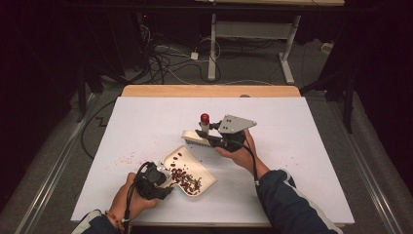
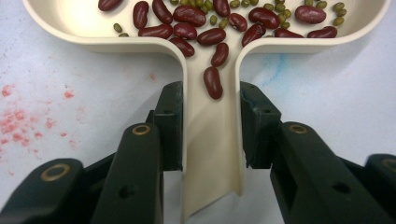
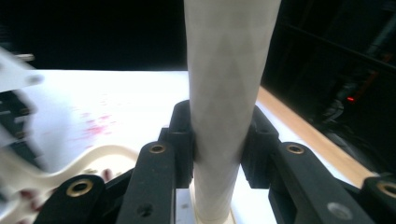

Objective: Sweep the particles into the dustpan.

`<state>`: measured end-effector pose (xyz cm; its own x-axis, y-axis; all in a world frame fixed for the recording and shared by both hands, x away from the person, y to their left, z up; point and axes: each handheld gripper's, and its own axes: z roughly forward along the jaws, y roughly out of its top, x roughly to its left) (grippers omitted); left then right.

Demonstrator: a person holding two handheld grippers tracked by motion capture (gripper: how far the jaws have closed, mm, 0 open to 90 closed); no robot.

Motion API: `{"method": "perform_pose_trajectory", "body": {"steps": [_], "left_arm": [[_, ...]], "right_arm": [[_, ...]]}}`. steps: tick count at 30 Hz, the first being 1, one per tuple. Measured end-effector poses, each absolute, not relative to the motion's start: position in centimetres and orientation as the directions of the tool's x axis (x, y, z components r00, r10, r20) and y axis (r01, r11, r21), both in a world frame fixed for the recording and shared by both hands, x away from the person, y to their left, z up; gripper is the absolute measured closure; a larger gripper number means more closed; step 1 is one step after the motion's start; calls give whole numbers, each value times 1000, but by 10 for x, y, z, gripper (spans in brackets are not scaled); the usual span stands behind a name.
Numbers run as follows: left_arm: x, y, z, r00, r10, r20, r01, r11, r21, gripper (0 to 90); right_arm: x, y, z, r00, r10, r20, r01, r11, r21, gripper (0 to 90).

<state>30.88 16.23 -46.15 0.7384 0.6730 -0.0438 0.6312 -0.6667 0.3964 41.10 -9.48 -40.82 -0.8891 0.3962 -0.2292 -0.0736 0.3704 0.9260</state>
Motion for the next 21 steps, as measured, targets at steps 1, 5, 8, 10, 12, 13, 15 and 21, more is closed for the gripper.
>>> {"method": "perform_pose_trajectory", "body": {"steps": [1, 5, 8, 10, 12, 13, 15, 21], "left_arm": [[309, 162, -461, 738, 674, -42, 632, -667, 395, 635], [308, 162, -461, 736, 676, -41, 634, -666, 393, 635], [309, 161, -461, 736, 676, -44, 635, -667, 390, 635], [309, 161, -461, 737, 675, -42, 634, -668, 390, 635], [309, 161, -461, 737, 675, -42, 634, -668, 389, 635], [309, 161, -461, 737, 675, -40, 634, -669, 388, 635], [309, 161, -461, 740, 671, -36, 630, -674, 385, 635], [309, 160, -461, 737, 675, -37, 633, -670, 388, 635]], "right_arm": [[406, -96, -408, -890, 394, -231, -74, 374, 924, 705], [383, -98, -408, -892, 393, -224, -72, 366, 928, 705], [367, -96, -409, -893, 388, -230, -80, 366, 927, 705], [357, -95, -409, -897, 382, -224, -81, 356, 931, 706], [349, -94, -407, -907, 364, -213, -87, 332, 939, 706], [346, -94, -406, -908, 364, -209, -87, 325, 942, 706], [340, -92, -404, -902, 368, -225, -101, 328, 939, 706], [344, -106, -396, -874, 438, -209, -87, 283, 955, 706]]}}
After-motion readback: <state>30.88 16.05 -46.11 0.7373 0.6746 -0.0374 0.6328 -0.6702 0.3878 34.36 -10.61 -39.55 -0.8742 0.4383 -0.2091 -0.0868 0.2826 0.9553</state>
